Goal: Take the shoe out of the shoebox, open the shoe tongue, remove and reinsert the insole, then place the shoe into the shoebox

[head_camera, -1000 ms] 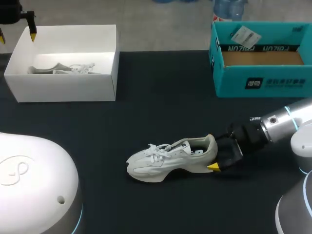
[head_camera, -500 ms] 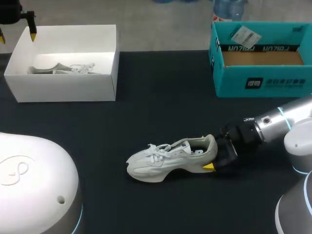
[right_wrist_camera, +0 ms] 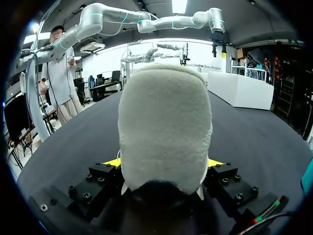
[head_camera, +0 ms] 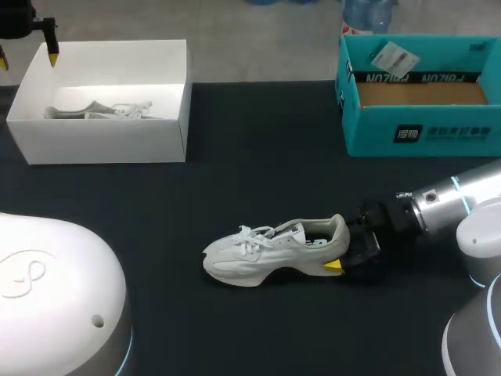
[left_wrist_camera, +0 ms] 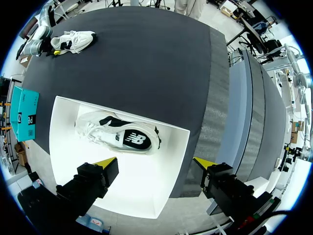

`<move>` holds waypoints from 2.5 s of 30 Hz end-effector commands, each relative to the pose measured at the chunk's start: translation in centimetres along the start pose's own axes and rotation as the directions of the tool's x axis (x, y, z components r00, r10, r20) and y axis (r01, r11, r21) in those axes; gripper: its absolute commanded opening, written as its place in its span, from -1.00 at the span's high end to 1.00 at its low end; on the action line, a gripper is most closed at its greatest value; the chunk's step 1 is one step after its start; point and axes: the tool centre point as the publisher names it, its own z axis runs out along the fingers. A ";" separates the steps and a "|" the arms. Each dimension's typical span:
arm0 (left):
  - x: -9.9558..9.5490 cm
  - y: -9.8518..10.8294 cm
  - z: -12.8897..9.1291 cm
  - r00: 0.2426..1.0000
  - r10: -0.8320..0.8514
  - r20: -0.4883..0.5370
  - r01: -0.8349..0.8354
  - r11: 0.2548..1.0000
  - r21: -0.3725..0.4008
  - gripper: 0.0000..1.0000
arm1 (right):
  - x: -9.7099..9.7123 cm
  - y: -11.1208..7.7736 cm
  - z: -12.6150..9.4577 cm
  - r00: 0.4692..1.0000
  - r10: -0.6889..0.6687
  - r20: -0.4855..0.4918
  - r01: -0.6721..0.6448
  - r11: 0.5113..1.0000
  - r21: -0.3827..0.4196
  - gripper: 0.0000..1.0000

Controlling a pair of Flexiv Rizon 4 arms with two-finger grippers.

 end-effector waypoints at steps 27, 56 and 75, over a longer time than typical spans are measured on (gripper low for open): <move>0.0 -0.2 0.0 1.000 -0.001 -0.002 0.001 1.000 -0.004 -1.00 | 1.0 -1.4 -1.8 0.995 0.048 0.091 -0.050 0.998 0.023 1.00; 0.0 -0.2 0.0 1.000 -0.001 -0.002 0.001 1.000 -0.004 -1.00 | 1.0 -1.4 -1.8 0.995 0.048 0.091 -0.050 0.998 0.023 1.00; 0.1 -6.2 -0.8 0.980 -0.200 -0.006 0.198 0.975 -0.097 -1.00 | 1.0 -1.4 -1.8 0.995 0.048 0.091 -0.050 0.998 0.023 1.00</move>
